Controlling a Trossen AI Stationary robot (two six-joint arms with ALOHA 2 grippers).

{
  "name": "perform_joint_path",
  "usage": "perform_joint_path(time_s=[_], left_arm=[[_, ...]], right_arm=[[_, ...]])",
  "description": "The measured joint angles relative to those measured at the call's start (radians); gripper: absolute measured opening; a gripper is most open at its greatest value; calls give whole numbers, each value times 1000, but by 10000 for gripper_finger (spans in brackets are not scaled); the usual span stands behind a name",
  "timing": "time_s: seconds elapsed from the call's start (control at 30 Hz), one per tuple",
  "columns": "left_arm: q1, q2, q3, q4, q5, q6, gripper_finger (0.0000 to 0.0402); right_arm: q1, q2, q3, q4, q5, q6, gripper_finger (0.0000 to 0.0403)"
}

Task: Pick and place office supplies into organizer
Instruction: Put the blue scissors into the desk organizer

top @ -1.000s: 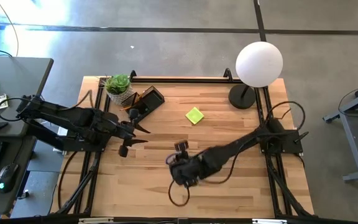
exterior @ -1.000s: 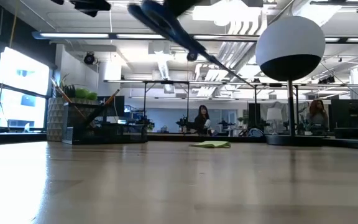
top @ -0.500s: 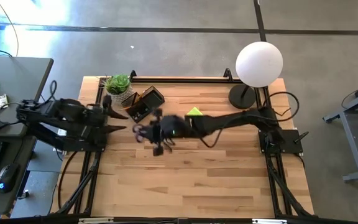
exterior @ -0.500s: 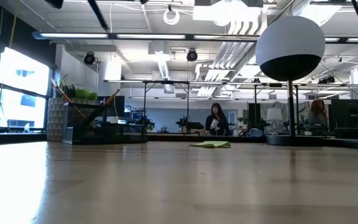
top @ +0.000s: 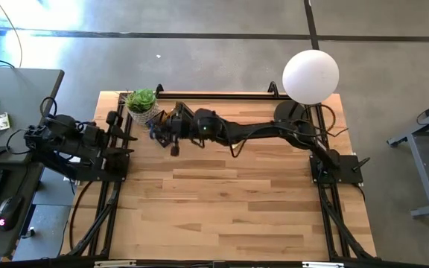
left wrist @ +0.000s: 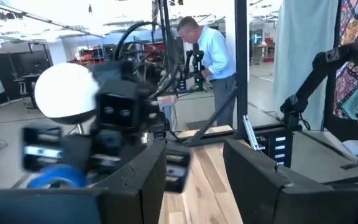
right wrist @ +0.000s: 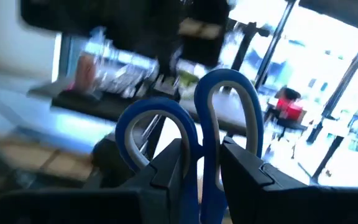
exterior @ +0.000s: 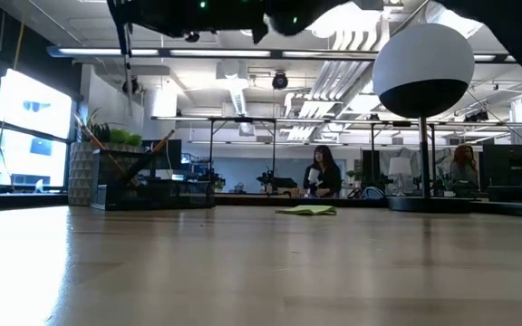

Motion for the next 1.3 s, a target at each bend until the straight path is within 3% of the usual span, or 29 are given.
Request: perform_joint_path(time_s=[0.2, 0.5, 1.3], left_arm=[[0, -2, 0, 8, -2, 26, 149], [0, -2, 0, 2, -2, 54, 149], [0, -2, 0, 32, -2, 132, 149]], right_arm=[[-67, 93, 0, 267, -10, 52, 84], [-93, 189, 0, 420, 35, 69, 81], [-133, 287, 0, 468, 108, 196, 82]])
